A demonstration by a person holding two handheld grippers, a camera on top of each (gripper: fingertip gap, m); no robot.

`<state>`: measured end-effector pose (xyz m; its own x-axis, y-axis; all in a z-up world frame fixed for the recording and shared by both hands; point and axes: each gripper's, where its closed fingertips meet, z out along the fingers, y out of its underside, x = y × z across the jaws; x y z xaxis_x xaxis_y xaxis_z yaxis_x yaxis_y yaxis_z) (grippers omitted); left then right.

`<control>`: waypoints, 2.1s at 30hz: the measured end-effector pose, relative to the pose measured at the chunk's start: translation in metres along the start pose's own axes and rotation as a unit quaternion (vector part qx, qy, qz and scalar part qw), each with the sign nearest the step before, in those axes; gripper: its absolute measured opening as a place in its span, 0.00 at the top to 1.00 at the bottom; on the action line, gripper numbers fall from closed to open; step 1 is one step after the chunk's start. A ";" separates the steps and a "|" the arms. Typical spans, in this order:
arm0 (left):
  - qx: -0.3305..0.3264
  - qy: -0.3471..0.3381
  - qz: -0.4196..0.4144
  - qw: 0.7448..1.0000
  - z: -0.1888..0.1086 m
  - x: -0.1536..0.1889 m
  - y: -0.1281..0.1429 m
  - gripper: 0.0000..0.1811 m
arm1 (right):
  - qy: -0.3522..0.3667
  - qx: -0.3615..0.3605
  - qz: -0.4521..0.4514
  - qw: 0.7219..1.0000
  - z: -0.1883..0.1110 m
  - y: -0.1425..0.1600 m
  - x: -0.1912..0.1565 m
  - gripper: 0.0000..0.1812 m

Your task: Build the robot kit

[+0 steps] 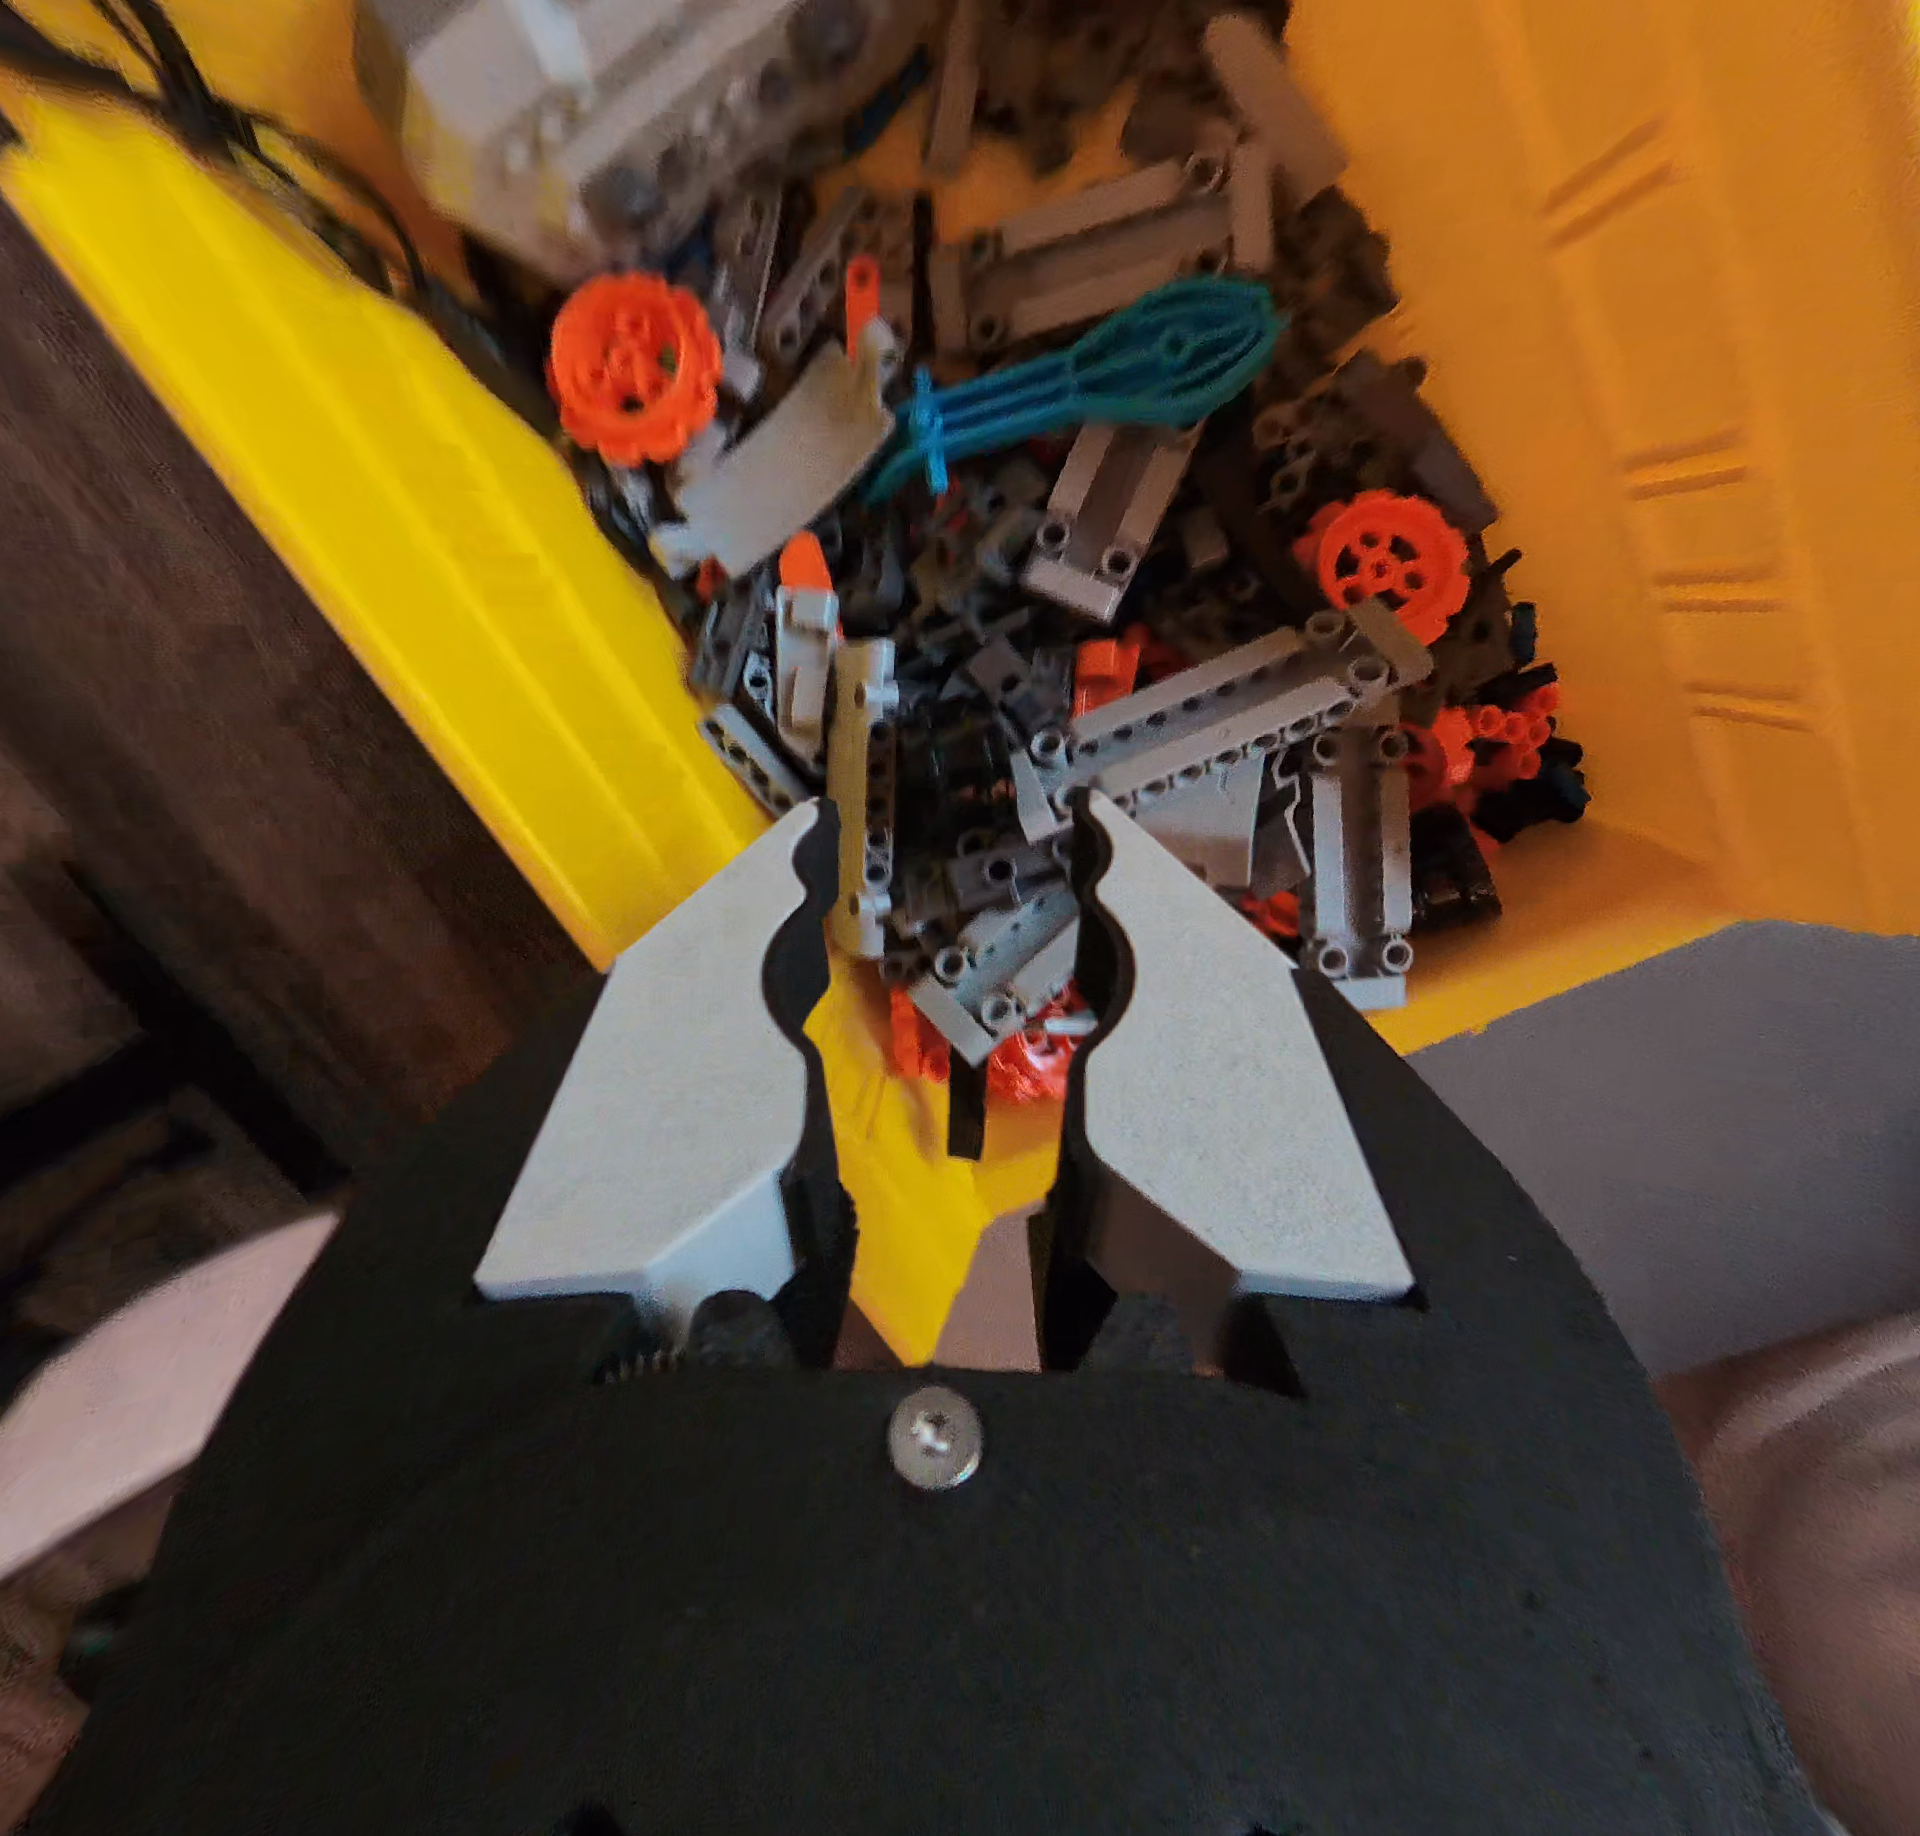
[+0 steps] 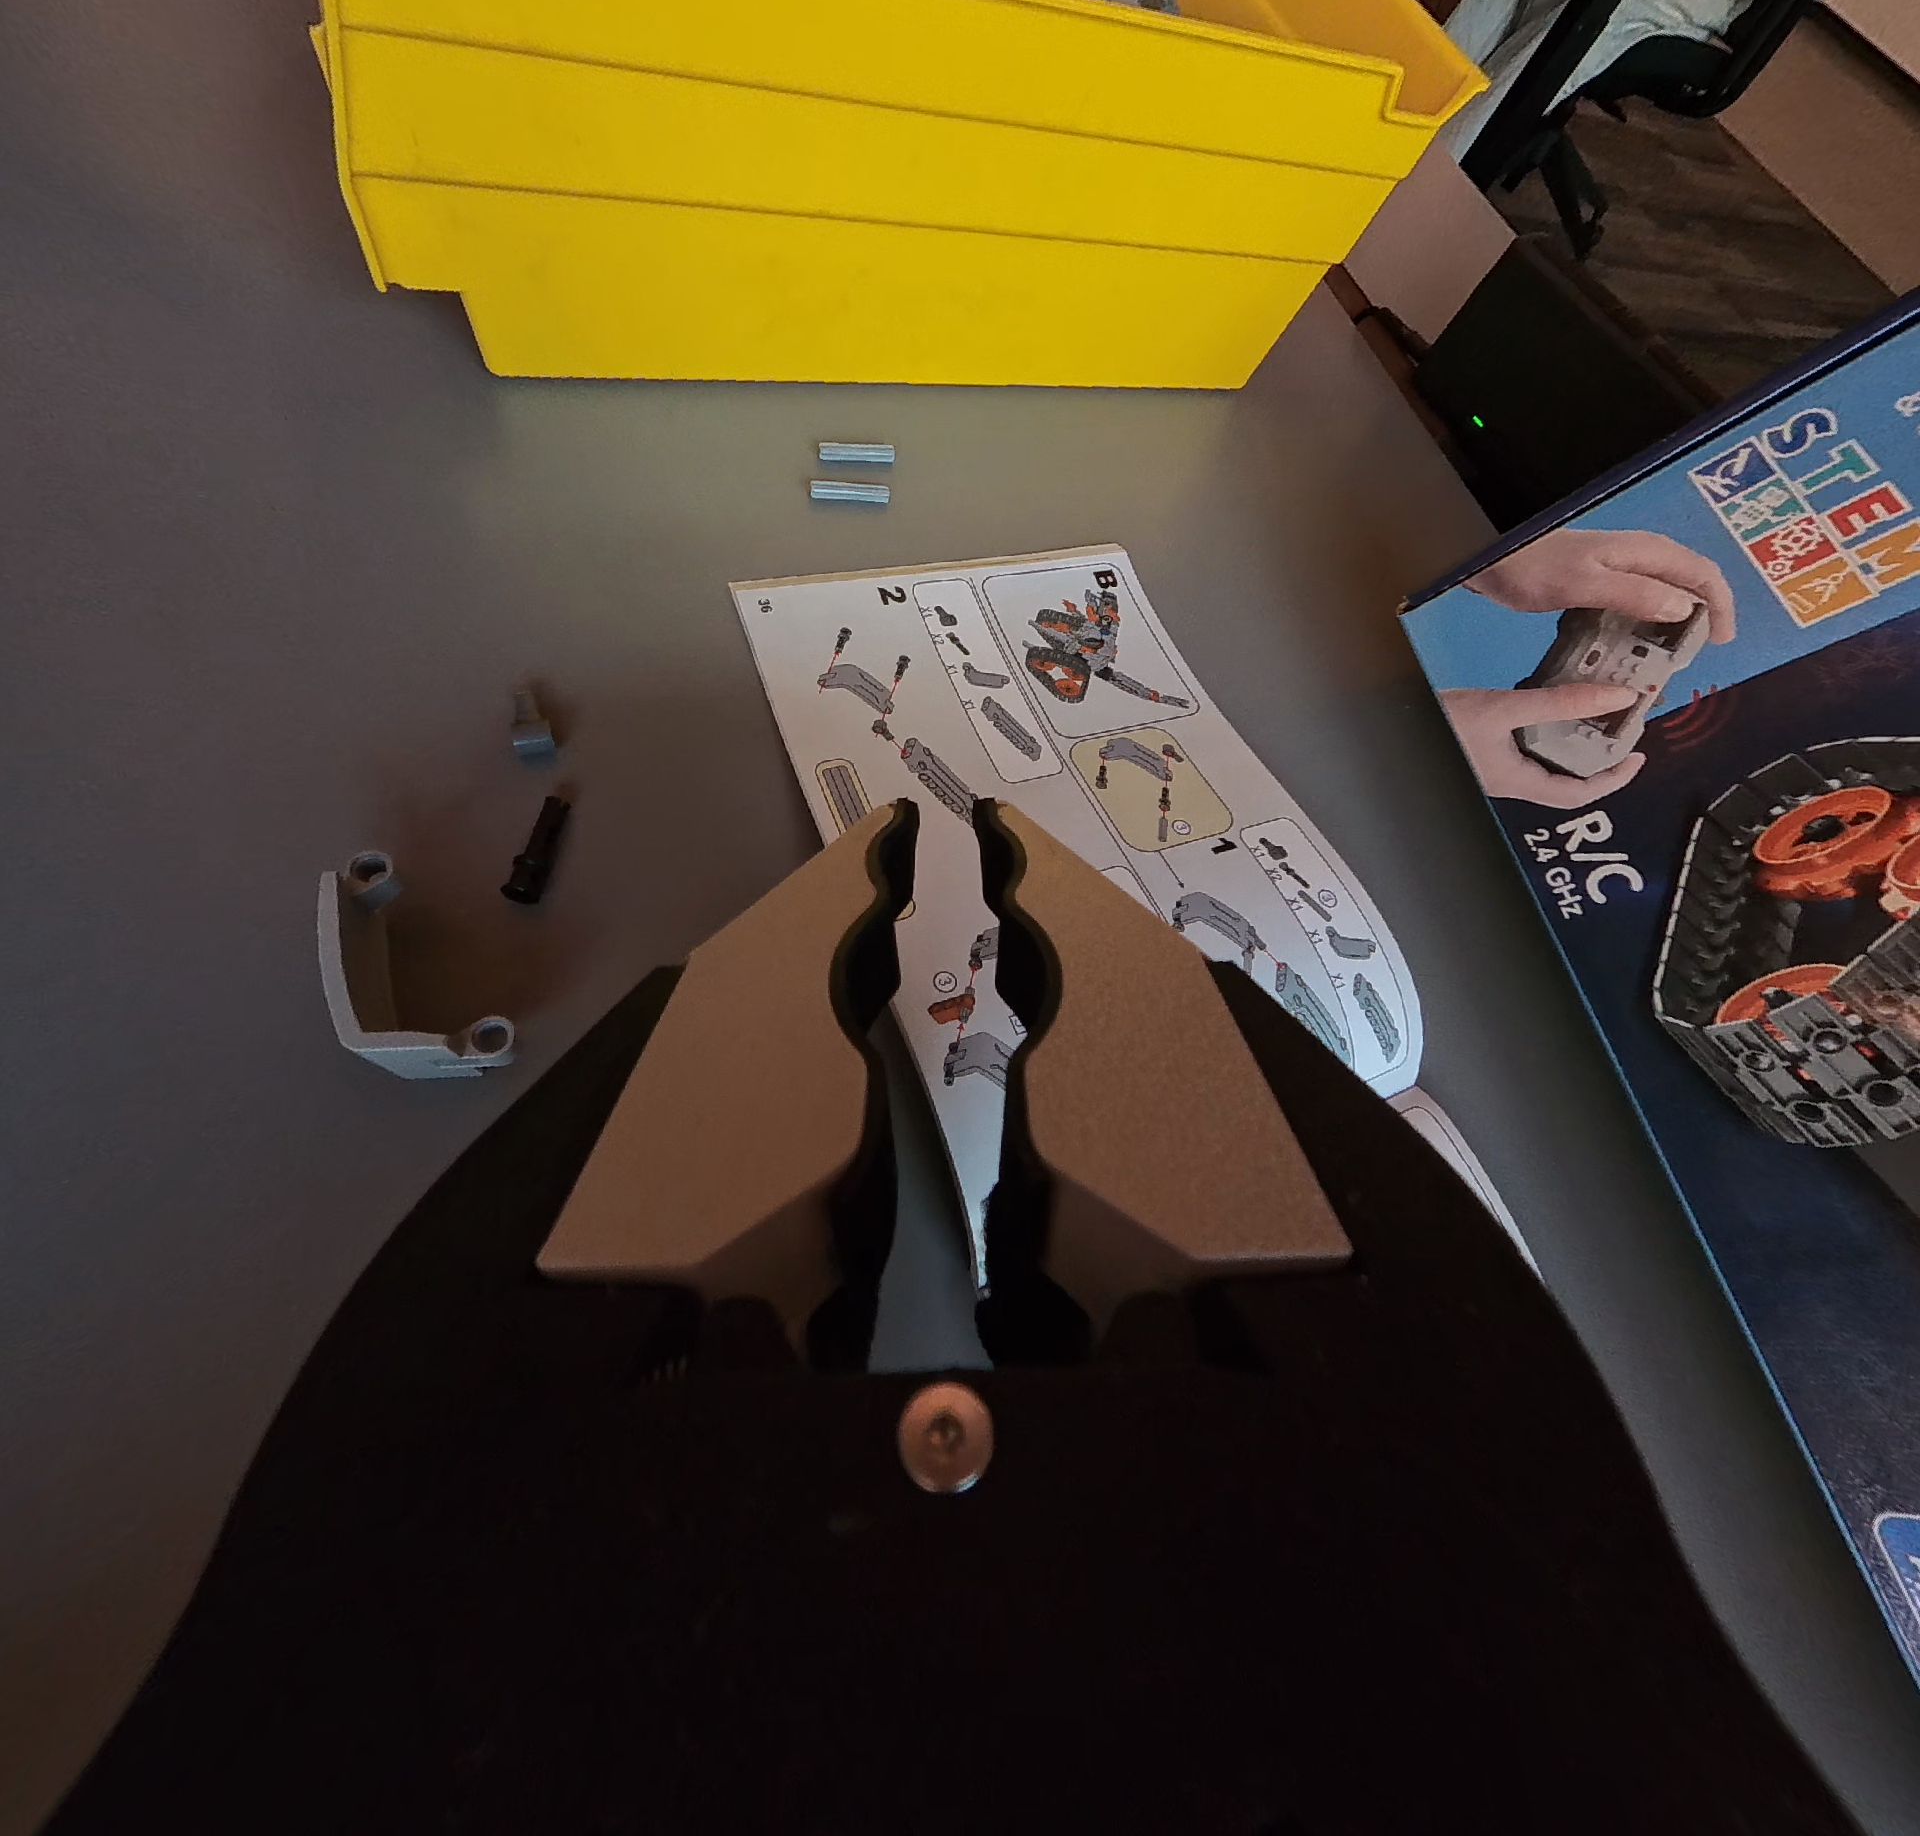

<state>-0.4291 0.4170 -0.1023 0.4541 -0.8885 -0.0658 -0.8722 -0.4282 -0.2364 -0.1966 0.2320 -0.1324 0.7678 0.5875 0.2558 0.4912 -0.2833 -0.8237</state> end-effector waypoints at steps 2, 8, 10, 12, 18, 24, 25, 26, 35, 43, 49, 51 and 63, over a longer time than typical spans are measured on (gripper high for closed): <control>-0.025 0.002 -0.036 0.999 0.001 -0.001 0.011 0.77 | 0.000 -0.001 -0.001 1.000 0.000 0.000 0.000 0.94; -0.091 0.005 -0.083 0.992 0.003 0.004 0.042 0.78 | -0.001 -0.004 -0.005 1.000 0.001 0.001 -0.001 0.94; -0.095 0.008 -0.075 0.993 0.001 0.005 0.047 0.81 | -0.001 -0.007 -0.007 1.000 0.001 0.002 -0.002 0.94; -0.098 0.005 -0.065 0.993 -0.001 0.002 0.051 0.82 | -0.001 -0.010 -0.010 1.000 0.002 0.003 -0.002 0.94; -0.110 -0.002 -0.044 0.993 0.001 -0.005 0.049 0.83 | -0.002 -0.014 -0.018 1.000 0.002 0.004 -0.005 0.94; -0.116 -0.011 -0.041 0.992 -0.004 -0.006 0.055 0.85 | 0.000 -0.018 -0.027 0.999 0.003 0.004 -0.006 0.94; -0.118 -0.014 -0.042 0.992 -0.004 -0.007 0.055 0.85 | 0.002 -0.021 -0.031 0.999 0.003 0.005 -0.006 0.94; -0.122 -0.017 -0.042 0.992 -0.003 -0.008 0.056 0.86 | 0.003 -0.024 -0.035 0.999 0.004 0.006 -0.007 0.94; -0.152 -0.019 -0.017 0.988 0.008 -0.007 0.057 0.92 | 0.011 -0.030 -0.056 0.998 0.006 0.008 -0.007 0.95; -0.155 -0.010 -0.007 0.988 0.011 -0.003 0.055 0.92 | 0.011 -0.034 -0.061 0.997 0.007 0.009 -0.007 0.95; -0.149 -0.005 0.024 0.988 0.019 0.003 0.042 0.92 | 0.010 -0.038 -0.068 0.997 0.008 0.010 -0.009 0.95; -0.150 -0.015 0.039 0.988 0.021 0.004 0.038 0.92 | 0.010 -0.038 -0.068 0.997 0.008 0.010 -0.009 0.96; -0.097 0.047 0.079 0.991 0.038 0.036 -0.003 0.98 | 0.012 -0.038 -0.066 0.997 0.007 0.010 -0.008 0.96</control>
<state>-0.4038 0.3928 -0.1406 0.2980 -0.9545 0.0047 -0.9538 -0.2980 -0.0387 -0.2008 0.2300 -0.1459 0.7033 0.6055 0.3725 0.6179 -0.2614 -0.7416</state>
